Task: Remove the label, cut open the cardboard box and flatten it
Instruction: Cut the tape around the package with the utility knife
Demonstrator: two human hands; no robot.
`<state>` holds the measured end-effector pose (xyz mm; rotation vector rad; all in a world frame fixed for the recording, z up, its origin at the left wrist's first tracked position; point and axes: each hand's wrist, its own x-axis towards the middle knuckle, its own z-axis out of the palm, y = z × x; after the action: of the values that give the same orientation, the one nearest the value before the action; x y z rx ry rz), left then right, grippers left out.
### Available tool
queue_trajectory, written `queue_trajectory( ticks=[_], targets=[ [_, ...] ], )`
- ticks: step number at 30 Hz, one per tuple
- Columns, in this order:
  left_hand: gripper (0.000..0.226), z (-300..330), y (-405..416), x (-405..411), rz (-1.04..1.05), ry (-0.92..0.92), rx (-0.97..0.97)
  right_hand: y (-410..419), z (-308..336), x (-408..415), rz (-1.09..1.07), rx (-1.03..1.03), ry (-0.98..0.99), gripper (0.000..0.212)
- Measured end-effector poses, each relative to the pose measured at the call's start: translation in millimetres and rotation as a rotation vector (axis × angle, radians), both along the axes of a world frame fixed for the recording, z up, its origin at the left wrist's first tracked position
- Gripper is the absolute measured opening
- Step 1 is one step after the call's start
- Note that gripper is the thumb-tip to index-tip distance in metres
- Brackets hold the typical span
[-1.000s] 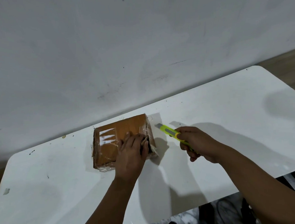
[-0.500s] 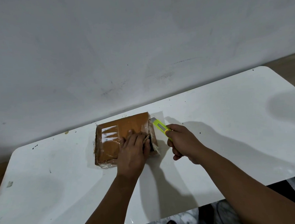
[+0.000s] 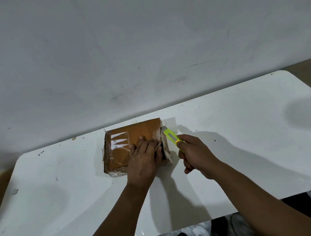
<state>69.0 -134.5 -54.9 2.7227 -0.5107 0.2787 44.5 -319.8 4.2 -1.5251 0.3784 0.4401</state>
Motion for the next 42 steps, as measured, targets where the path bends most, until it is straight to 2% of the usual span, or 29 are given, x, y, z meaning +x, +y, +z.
queue_trajectory(
  ticks=[6, 19, 26, 29, 32, 35, 42],
  targets=[
    [0.04, -0.6, 0.4, -0.5, -0.004, 0.012, -0.011, -0.1, 1.7, -5.5, 0.019, -0.011, 0.016, 0.023],
    [0.04, -1.6, 0.4, -0.3, -0.029, -0.083, 0.022, 2.3, 8.4, -10.1, 0.048, -0.054, 0.047, 0.02],
    [0.03, -8.4, 5.4, 2.3, -0.097, -0.126, 0.023, 7.2, 15.8, -3.9, 0.009, -0.033, 0.077, 0.016],
    [0.018, -9.7, 4.9, 3.0, -0.072, -0.106, 0.039, 7.3, 18.5, -7.8, 0.039, -0.075, 0.078, 0.016],
    [0.021, -11.3, 4.5, 4.6, -0.084, -0.099, 0.024, 8.8, 19.6, -16.7, 0.109, -0.078, 0.105, 0.017],
    [0.038, -8.7, 5.0, 4.9, -0.107, -0.099, 0.001, 17.5, 17.8, -18.6, 0.128, -0.115, 0.088, 0.02],
    [0.044, 0.0, 4.0, 3.9, -0.104, -0.025, -0.007, 0.9, 23.1, -15.5, 0.159, -0.148, 0.141, 0.025]
  ],
)
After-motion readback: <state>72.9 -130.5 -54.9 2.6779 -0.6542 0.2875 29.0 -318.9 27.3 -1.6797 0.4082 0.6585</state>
